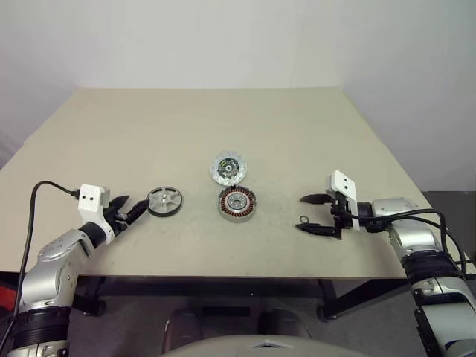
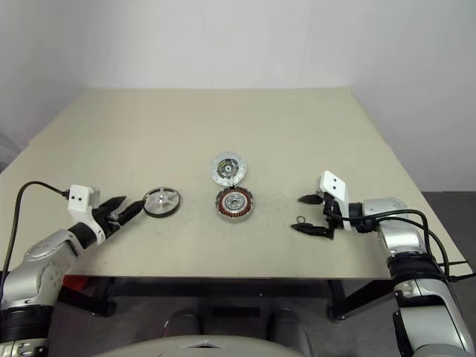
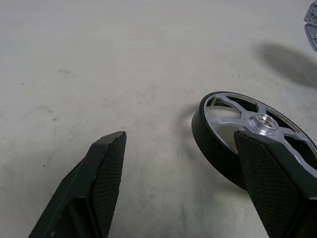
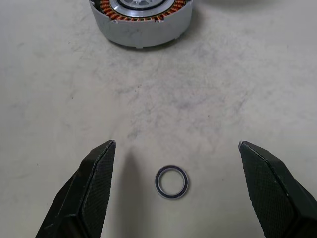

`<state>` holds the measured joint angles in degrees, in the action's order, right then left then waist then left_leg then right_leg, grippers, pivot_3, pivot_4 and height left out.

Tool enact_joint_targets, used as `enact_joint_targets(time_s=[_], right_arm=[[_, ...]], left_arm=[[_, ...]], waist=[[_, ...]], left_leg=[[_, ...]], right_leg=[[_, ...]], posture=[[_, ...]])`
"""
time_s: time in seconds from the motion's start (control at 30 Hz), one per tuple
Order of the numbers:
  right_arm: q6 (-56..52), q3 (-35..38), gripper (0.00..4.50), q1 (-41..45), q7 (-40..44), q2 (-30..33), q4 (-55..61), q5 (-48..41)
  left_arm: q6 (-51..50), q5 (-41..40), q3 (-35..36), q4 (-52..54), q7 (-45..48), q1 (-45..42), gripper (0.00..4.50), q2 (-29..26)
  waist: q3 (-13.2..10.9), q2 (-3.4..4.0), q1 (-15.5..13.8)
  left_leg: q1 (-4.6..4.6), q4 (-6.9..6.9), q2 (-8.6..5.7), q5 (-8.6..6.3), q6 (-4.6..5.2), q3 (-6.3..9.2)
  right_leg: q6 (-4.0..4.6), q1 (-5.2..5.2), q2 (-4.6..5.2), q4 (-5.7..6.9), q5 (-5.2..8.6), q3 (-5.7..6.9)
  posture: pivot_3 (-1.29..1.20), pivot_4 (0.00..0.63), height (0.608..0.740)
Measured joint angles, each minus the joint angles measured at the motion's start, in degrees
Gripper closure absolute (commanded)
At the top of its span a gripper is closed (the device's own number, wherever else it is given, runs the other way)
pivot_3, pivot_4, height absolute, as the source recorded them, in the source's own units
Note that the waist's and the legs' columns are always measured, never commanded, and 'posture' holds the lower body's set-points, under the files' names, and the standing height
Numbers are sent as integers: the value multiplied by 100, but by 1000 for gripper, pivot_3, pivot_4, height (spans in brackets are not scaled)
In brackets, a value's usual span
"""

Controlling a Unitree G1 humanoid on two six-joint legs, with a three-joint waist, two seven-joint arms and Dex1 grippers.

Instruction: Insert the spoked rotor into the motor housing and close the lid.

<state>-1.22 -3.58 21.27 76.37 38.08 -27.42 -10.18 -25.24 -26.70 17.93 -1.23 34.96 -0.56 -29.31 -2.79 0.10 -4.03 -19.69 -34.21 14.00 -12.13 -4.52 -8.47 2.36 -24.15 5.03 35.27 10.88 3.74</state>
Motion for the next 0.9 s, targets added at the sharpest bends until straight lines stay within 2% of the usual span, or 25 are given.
enact_joint_targets(time_s=[0.23, 0.53, 0.67, 0.9], right_arm=[[129, 0, 12, -211, -222, -14, -3, 70], [202, 0, 12, -68, -407, -191, -87, 92], [173, 1, 880, 36, -403, -213, -180, 96], [262, 1, 880, 24, -326, -211, -417, 111]], left_arm=[[0, 4, 0, -8, 0, -9, 813, 0], [0, 10, 0, -10, -1, -61, 813, 0], [0, 12, 1, -9, -4, -61, 813, -4], [0, 13, 4, -9, -6, -61, 813, -25]], waist=[[0, 0, 1], [0, 0, 8], [0, 0, 5], [0, 0, 5]], left_leg=[[-1, 1, 0, 0, 0, 0], [-1, 2, 0, 0, 0, 0], [-2, 3, -1, -1, 2, 0], [-2, 3, -1, -3, 4, 0]], right_leg=[[-1, 0, 0, -6, 0, 0], [-1, 1, 0, -9, 0, 0], [0, 2, 0, -10, 0, 0], [1, 3, 0, -10, -1, 0]], posture=[[0, 0, 740], [0, 0, 740], [0, 0, 740], [0, 0, 740]])
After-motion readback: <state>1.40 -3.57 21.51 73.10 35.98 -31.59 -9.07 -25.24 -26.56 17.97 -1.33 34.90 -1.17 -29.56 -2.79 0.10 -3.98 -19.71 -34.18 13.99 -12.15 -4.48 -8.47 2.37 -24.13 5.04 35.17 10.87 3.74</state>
